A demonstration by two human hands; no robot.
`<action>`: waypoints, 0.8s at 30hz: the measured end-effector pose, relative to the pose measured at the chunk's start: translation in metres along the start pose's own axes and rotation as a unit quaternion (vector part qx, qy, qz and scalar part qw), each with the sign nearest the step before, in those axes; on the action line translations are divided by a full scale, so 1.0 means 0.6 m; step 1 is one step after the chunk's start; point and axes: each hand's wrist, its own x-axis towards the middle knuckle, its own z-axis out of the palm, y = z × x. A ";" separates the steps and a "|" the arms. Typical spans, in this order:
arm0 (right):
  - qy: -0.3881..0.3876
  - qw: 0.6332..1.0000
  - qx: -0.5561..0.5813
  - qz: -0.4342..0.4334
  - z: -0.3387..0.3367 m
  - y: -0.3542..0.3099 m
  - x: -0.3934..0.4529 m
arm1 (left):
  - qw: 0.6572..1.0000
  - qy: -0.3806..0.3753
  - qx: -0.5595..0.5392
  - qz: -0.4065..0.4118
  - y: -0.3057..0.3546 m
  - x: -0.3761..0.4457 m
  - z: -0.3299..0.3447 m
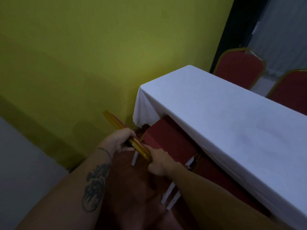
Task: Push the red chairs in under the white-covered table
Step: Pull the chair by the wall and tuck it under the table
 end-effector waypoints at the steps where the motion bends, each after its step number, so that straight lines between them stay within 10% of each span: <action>1: 0.004 1.000 0.006 0.005 -0.002 0.009 -0.002 | 1.000 -0.011 -0.002 -0.003 0.002 -0.001 0.009; 15: 0.057 0.994 0.031 0.090 -0.036 0.081 0.020 | 0.997 -0.075 -0.022 0.007 0.027 0.034 0.074; 18: 0.043 0.992 0.033 0.113 -0.034 0.088 0.014 | 0.995 0.015 0.043 0.091 0.014 0.028 0.082; 20: 0.027 0.992 0.034 0.115 -0.040 0.095 -0.001 | 0.948 0.171 0.147 0.223 -0.005 0.026 0.086; 24: 0.005 0.993 0.046 0.110 -0.043 0.105 -0.062 | 0.708 0.282 0.433 0.481 -0.042 0.012 0.089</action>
